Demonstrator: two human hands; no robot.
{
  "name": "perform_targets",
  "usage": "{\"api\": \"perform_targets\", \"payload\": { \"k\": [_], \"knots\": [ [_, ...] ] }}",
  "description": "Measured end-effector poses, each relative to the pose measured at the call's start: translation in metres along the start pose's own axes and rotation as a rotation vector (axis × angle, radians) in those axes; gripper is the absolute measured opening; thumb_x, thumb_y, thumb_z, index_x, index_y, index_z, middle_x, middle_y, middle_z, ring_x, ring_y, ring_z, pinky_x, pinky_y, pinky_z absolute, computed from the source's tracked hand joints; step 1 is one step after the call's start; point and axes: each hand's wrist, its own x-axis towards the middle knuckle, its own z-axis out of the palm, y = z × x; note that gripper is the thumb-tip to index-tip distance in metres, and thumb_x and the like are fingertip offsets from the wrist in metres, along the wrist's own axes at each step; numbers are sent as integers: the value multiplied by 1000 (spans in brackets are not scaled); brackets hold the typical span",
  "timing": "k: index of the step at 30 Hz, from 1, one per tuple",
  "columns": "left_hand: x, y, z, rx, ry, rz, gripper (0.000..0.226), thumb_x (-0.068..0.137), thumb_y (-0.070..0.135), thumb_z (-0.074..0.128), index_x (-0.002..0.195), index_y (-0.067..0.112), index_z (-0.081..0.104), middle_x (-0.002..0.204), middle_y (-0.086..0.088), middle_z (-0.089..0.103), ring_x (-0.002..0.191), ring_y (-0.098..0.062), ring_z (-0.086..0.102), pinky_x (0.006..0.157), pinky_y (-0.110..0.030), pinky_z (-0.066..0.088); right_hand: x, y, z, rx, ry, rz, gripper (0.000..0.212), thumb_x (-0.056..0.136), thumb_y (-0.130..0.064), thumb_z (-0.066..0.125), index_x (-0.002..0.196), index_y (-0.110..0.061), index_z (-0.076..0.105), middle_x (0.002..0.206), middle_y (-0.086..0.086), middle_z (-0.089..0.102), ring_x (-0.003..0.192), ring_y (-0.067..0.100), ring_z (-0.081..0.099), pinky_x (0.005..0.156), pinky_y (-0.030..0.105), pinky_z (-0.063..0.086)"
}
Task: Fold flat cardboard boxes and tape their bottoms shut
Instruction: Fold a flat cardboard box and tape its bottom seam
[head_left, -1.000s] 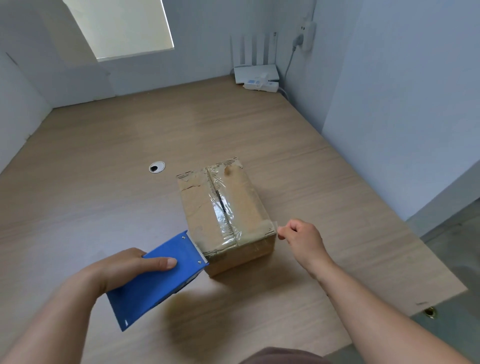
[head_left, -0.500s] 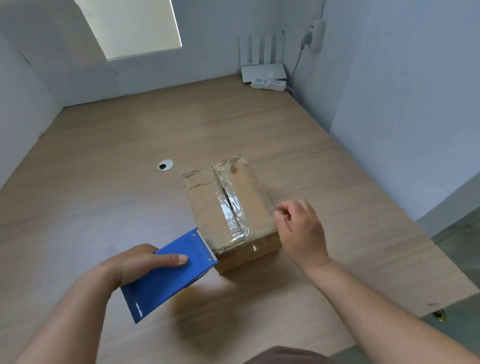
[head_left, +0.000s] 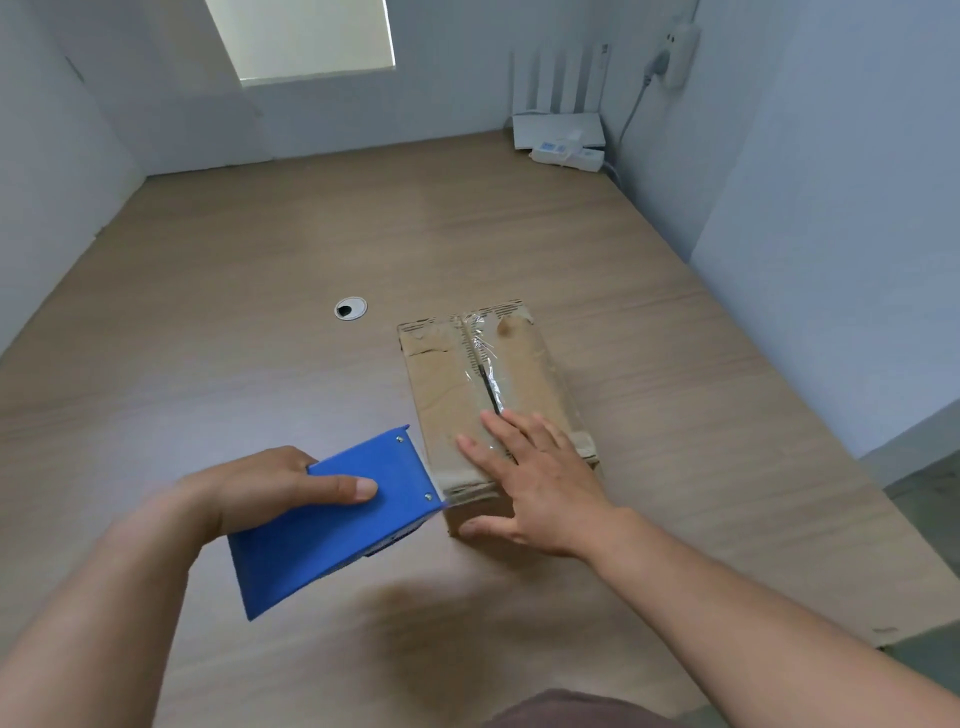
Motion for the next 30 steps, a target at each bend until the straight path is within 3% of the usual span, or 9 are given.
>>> {"api": "perform_targets", "payload": {
  "k": [6, 10, 14, 16, 20, 27, 28, 30],
  "knots": [
    [-6, -11, -9, 62, 52, -53, 86, 30, 84, 65, 82, 15, 72, 74, 1, 74, 68, -17, 71, 68, -28, 46, 1, -1, -5, 145, 72, 45, 72, 86, -73, 14, 150, -38, 18, 160, -8, 8, 145, 10, 1, 116, 31, -5],
    [1, -13, 6, 54, 80, -81, 82, 33, 83, 63, 80, 16, 70, 69, 4, 73, 62, -13, 70, 61, -25, 44, 5, -3, -1, 180, 174, 83, 50, 99, -50, 30, 146, -34, 33, 156, -10, 24, 143, 10, 15, 114, 28, 5],
    [11, -13, 14, 47, 121, -137, 66, 53, 79, 71, 77, 18, 69, 65, 6, 71, 59, -10, 67, 56, -24, 41, 5, -8, 1, 191, 226, 83, 47, 96, -44, 46, 140, -27, 47, 150, -3, 38, 140, 19, 28, 113, 34, 15],
    [19, -5, 21, 91, 157, -170, 61, 61, 75, 69, 79, 17, 67, 73, 3, 69, 64, -12, 65, 55, -25, 39, 5, -8, 0, 193, 246, 85, 46, 95, -42, 49, 137, -25, 50, 148, 0, 41, 138, 21, 32, 112, 36, 18],
    [22, 13, 21, 147, 163, -245, 59, 64, 73, 67, 83, 18, 62, 86, 1, 62, 75, -14, 60, 58, -28, 36, 7, -10, -1, 165, 197, 86, 47, 97, -45, 43, 142, -30, 43, 153, -5, 32, 141, 17, 23, 112, 31, 11],
    [14, 43, 18, 344, 176, -295, 46, 73, 68, 64, 79, 23, 54, 85, 5, 56, 76, -13, 55, 66, -31, 39, 8, -10, -2, 113, 154, 94, 49, 98, -50, 33, 145, -36, 32, 155, -9, 22, 141, 13, 14, 109, 27, 4],
    [15, 43, 21, 404, 193, -317, 43, 76, 65, 62, 80, 23, 55, 85, 6, 56, 78, -14, 57, 70, -31, 41, 9, -10, -2, 107, 157, 98, 49, 98, -51, 33, 145, -36, 32, 155, -9, 22, 141, 13, 14, 109, 27, 5],
    [13, 30, 38, 748, 276, -343, 31, 84, 53, 57, 90, 22, 60, 92, 9, 60, 90, -16, 60, 76, -29, 44, 8, -8, -3, 131, 145, 109, 49, 97, -52, 34, 144, -37, 33, 155, -9, 24, 141, 13, 15, 109, 27, 5]
  ]
}}
